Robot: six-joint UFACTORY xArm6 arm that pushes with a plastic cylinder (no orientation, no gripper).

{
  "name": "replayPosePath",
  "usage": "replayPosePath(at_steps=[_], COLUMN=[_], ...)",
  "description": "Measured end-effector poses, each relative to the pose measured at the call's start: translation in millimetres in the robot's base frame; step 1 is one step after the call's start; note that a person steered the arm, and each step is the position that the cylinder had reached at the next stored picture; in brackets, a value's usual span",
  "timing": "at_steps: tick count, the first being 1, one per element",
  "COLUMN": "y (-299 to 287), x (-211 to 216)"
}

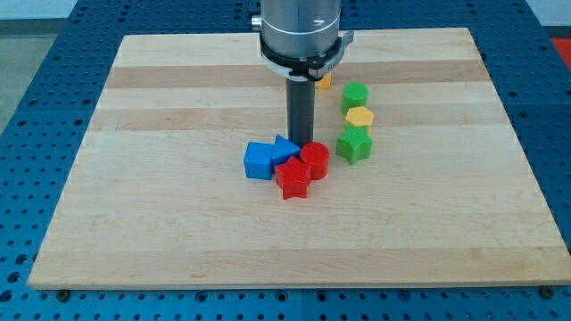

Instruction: Move your arm towards the yellow heart

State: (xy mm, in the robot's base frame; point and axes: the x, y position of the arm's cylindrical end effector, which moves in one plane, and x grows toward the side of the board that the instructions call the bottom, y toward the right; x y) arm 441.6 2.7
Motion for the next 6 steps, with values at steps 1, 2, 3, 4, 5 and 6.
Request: replayPosePath(at_steps=[1,2,3,4,5,6], y=[0,-7,-23,-23,6,49], x=[-24,-61,-104,-146,-162,-119])
